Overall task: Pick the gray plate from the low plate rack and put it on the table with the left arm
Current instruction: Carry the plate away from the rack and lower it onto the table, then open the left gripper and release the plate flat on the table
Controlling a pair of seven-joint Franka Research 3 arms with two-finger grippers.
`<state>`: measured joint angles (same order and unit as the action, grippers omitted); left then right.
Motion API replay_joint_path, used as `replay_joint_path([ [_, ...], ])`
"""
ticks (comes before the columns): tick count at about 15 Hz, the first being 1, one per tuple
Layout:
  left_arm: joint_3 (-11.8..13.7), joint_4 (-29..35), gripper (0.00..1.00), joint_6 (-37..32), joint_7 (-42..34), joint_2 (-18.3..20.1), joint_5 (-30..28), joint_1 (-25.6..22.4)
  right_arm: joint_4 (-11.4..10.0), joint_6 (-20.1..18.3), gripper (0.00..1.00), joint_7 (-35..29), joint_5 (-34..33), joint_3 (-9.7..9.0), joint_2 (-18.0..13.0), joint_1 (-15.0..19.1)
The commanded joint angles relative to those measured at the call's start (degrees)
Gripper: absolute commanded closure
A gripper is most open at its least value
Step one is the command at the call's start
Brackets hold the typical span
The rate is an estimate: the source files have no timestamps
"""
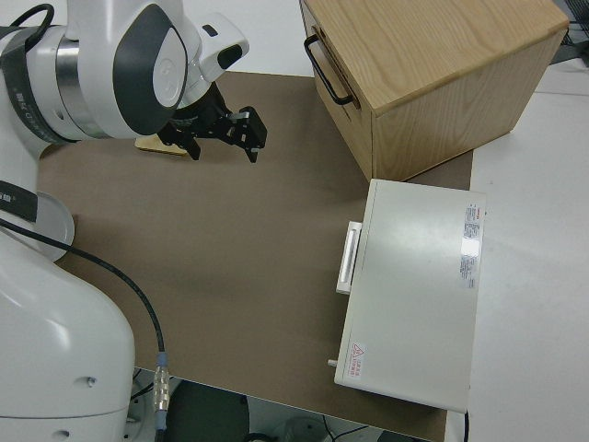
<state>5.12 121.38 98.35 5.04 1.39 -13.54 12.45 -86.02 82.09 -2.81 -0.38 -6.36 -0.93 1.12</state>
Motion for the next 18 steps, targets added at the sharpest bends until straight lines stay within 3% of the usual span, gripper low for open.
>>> replay_joint_path([
  [1,0.25,0.96,0.25,2.19,0.05,0.72,1.85,0.12,0.42,-0.88,0.013,-0.53,1.09,-1.03,-0.12,1.43],
  [3,0.33,0.96,0.03,2.82,0.05,0.72,2.11,0.03,0.42,-0.88,0.013,-0.53,1.09,-1.03,-0.12,1.43],
  [6,0.94,0.27,0.01,3.69,0.14,0.81,2.37,-0.24,0.42,-0.88,0.013,-0.53,1.09,-1.03,-0.12,1.43],
  [9,1.04,-1.93,0.01,4.31,0.14,1.07,9.73,-0.32,0.42,-0.88,0.013,-0.53,1.09,-1.03,-0.12,1.43],
  [12,1.39,-5.00,0.01,4.05,0.05,1.34,12.74,-0.50,0.42,-0.88,0.011,-0.53,1.09,-1.03,-0.12,1.43],
  [18,1.91,-18.61,0.01,-4.81,-0.21,1.87,13.01,-2.17,0.42,-0.88,0.013,-0.53,1.09,-1.03,-0.12,1.43],
])
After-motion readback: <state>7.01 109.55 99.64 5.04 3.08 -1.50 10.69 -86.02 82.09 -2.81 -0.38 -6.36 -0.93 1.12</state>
